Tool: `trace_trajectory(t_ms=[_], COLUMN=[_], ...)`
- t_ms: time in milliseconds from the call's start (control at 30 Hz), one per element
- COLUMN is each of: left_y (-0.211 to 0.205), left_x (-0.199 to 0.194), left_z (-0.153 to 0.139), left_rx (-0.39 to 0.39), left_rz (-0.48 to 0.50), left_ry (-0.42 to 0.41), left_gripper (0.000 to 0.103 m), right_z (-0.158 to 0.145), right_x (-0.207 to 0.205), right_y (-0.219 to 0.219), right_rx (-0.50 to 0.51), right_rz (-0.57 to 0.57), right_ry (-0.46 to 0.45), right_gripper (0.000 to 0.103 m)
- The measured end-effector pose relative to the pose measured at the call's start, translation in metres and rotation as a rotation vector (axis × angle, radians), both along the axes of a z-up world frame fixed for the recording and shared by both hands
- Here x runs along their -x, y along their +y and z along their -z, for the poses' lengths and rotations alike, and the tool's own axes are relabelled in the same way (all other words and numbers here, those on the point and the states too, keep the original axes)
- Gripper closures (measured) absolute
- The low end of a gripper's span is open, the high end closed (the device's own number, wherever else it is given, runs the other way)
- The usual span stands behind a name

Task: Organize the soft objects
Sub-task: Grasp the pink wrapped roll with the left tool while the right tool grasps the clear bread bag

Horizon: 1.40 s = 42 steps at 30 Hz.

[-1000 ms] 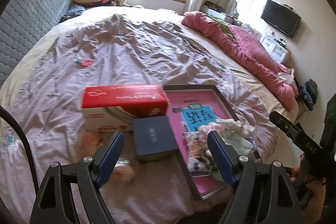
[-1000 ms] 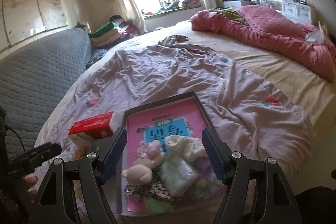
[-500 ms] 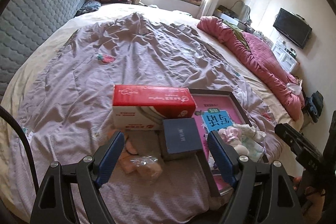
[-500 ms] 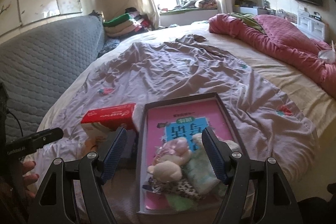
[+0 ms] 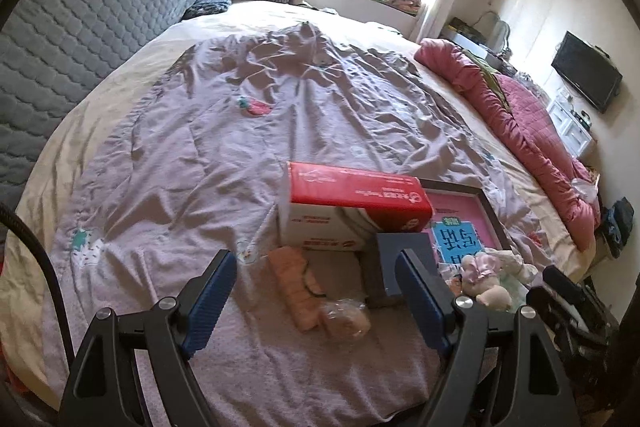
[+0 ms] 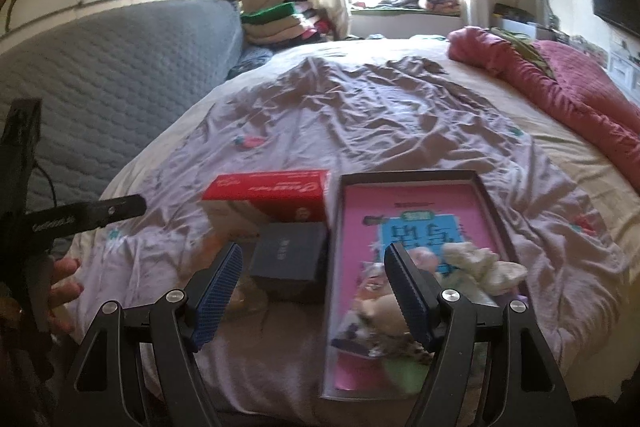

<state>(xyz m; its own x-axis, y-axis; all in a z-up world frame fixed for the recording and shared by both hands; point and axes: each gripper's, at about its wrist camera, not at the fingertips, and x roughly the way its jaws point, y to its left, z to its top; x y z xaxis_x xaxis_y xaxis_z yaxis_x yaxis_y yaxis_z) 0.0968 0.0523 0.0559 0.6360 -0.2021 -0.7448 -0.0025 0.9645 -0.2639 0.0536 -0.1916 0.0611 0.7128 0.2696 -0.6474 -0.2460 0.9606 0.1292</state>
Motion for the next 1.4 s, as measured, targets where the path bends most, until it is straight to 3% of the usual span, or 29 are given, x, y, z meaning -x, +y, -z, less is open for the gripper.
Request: trace_trajectory(t_ms=[533, 733, 1000, 1400], left_y=[0.029, 0.030, 0.028, 0.016], left_x=[-0.008, -0.012, -0.017, -0.039], left_z=[0.032, 0.047, 0.064, 0.104], left_rx=[0.051, 0.060, 0.084, 0.120], left_rz=[-0.062, -0.063, -0.057, -0.030], left_ry=[0.103, 0.148, 0.186, 0.279], left_gripper=[0.022, 0.022, 0.022, 0.022], right_z=[0.026, 0.049, 0.072, 0.100], right_x=[0.007, 0.009, 0.017, 0.014], right_y=[0.061, 0.087, 0.117, 0.123], right_rx=[0.072, 0.137, 0.241, 0.308], right_rz=[-0.162, -0.250, -0.357, -0.406], right_ry=[0.037, 0.064, 0.019, 0.010], right_gripper=[0.028, 0.028, 0.028, 0.028])
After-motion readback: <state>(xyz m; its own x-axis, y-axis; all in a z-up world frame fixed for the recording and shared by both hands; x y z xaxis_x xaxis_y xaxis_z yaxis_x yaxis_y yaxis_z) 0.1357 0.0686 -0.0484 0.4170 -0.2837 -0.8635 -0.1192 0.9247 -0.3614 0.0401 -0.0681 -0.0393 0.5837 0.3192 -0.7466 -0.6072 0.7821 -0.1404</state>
